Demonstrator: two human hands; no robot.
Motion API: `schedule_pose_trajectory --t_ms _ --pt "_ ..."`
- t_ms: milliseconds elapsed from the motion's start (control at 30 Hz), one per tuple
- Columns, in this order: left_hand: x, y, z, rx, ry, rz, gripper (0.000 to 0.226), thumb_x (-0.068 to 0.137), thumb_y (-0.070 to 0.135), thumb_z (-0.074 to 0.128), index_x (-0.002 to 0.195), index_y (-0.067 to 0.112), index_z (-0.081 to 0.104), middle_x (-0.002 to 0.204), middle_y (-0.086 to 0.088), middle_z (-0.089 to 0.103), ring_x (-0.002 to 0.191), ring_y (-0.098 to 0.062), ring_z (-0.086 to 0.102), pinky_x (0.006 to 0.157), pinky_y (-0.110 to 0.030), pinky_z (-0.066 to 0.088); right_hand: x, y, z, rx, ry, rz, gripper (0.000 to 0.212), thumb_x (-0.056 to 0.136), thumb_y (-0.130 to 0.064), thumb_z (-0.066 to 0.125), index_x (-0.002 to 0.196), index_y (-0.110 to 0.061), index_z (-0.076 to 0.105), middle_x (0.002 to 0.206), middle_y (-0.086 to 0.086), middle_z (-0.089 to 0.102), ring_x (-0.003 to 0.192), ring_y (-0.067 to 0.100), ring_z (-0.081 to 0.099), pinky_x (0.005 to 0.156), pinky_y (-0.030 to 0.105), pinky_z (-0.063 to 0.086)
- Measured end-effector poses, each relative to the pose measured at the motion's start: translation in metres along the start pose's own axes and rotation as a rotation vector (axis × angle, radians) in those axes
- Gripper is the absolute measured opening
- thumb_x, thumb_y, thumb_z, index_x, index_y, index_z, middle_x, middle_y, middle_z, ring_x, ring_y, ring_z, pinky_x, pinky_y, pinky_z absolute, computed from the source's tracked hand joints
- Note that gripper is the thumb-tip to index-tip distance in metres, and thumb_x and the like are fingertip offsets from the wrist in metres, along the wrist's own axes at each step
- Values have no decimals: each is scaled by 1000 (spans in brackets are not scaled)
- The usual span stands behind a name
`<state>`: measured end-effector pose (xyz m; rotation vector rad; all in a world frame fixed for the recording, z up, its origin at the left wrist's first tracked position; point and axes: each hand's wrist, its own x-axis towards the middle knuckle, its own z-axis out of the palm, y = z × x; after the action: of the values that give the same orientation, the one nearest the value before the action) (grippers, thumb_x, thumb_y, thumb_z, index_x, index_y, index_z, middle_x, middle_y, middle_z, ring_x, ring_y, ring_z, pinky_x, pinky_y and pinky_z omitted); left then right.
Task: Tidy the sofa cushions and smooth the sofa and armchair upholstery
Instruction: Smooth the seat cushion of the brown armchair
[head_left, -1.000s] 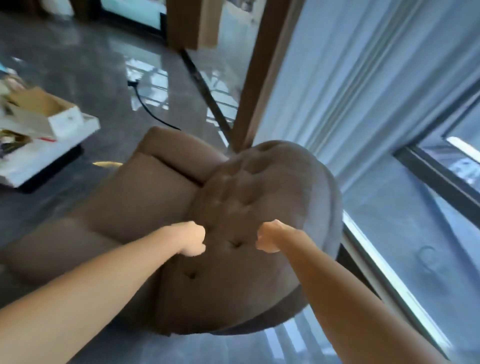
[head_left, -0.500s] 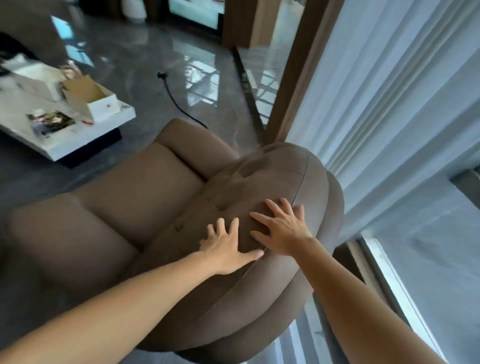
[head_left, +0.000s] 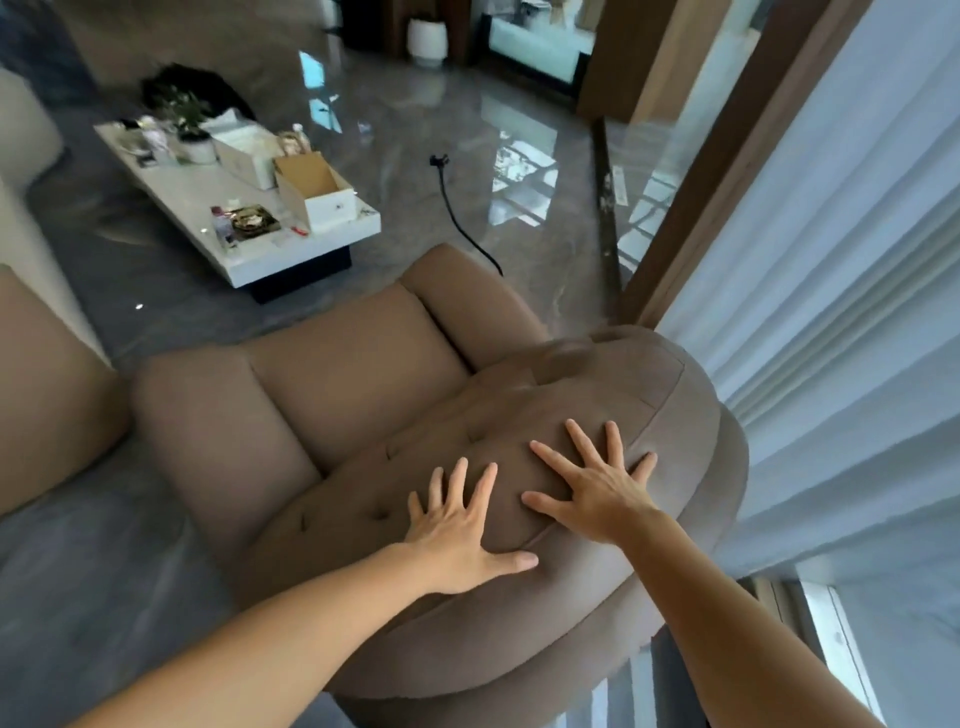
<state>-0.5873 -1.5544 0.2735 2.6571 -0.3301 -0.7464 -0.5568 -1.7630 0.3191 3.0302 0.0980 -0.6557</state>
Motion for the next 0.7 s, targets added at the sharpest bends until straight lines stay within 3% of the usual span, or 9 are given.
schedule_pose_trajectory --t_ms 100,267,433,700 --pt "0 1 -1 -33 -18 -17 129 50 102 36 146 44 -27 161 0 -28 148 -33 -21 117 -63 -1 12 9 -5 -22 -9 -64 85 63 -99 4 142 -70 -6 167 -11 -11 149 37 -22 105 80 -9" --pt "3 -5 -12 -10 -20 1 119 60 91 50 146 49 -20 163 4 -22 149 -29 -16 118 -59 2 39 30 -29 -103 59 -222 85 67 -93 3 146 -64 13 165 -8 13 148 31 2 111 73 1" --pt "-4 -9 -11 -15 43 -31 113 66 82 59 149 49 -10 163 10 -15 150 -25 -10 118 -60 10 41 31 -20 -148 62 -341 86 69 -93 1 147 -60 15 165 -9 17 148 33 6 110 71 0" --pt "-26 -38 -18 -61 32 -20 112 63 79 65 148 53 -2 162 18 -10 149 -17 -6 117 -59 14 34 -1 -21 -206 68 -420 87 72 -92 6 149 -54 20 152 1 30 131 35 24 110 57 19"
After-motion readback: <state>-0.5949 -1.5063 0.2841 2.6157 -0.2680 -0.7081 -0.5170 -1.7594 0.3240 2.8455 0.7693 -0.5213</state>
